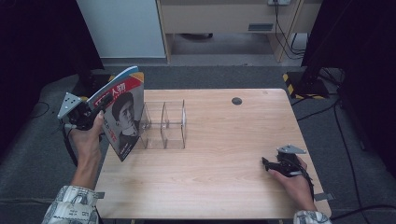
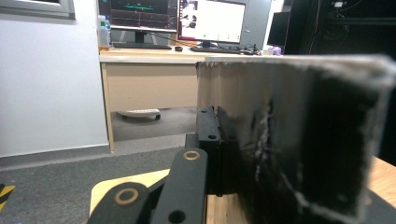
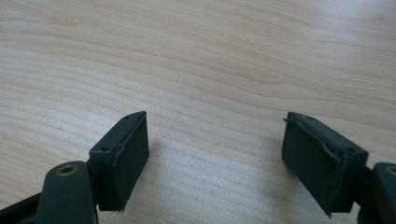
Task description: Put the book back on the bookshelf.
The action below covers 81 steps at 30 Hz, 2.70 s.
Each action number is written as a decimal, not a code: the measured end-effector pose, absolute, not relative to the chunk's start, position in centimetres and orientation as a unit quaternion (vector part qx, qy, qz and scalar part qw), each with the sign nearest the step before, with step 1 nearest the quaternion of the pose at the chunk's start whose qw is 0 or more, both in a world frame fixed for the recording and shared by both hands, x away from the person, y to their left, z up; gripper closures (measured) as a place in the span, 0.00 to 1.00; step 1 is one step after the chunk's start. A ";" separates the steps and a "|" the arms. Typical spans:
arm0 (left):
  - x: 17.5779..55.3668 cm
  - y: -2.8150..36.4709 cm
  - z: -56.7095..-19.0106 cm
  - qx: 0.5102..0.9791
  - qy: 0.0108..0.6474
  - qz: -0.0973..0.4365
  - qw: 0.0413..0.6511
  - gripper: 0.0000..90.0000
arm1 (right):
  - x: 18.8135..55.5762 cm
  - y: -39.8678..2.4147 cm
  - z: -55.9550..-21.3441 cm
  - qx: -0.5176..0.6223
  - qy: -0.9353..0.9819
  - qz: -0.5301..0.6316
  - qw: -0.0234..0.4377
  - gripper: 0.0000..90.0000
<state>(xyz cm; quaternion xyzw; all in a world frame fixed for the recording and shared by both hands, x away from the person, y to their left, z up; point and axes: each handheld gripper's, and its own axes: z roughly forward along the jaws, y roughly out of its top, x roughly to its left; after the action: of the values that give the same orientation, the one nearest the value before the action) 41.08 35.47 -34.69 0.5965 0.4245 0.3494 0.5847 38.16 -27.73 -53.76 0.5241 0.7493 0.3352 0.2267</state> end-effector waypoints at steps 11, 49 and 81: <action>41.0 35.8 -35.4 0.594 0.430 0.352 0.583 0.96 | 38.1 -27.7 -53.7 0.524 0.750 0.335 0.226 0.26; 40.7 36.1 -37.6 0.575 0.442 0.352 0.592 0.96 | 38.0 -27.8 -53.8 0.518 0.754 0.336 0.226 0.26; 40.0 36.0 -38.8 0.568 0.464 0.354 0.580 0.78 | 37.9 -27.7 -53.8 0.518 0.754 0.336 0.226 0.26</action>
<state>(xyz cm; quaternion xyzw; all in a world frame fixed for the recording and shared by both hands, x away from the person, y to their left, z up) 39.96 35.97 -38.78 0.5684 0.4640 0.3540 0.5799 37.94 -27.73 -53.76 0.5176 0.7539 0.3357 0.2259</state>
